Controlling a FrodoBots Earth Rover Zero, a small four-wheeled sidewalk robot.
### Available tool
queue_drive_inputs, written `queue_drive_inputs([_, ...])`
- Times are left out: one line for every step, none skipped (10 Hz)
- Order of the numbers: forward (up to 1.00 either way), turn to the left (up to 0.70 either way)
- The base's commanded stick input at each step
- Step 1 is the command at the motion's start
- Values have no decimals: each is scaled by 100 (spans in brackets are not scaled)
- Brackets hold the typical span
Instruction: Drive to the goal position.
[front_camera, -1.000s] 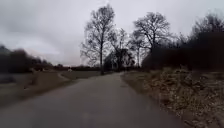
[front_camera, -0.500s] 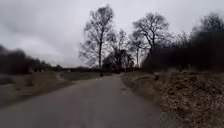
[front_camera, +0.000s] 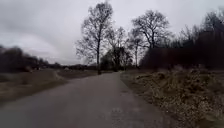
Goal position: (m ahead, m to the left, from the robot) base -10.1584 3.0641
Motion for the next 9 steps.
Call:
queue_drive_inputs([100,0])
queue_drive_inputs([100,0])
queue_drive_inputs([100,0])
queue_drive_inputs([100,0])
queue_drive_inputs([100,0])
queue_drive_inputs([100,0])
queue_drive_inputs([100,0])
queue_drive_inputs([100,0])
queue_drive_inputs([100,0])
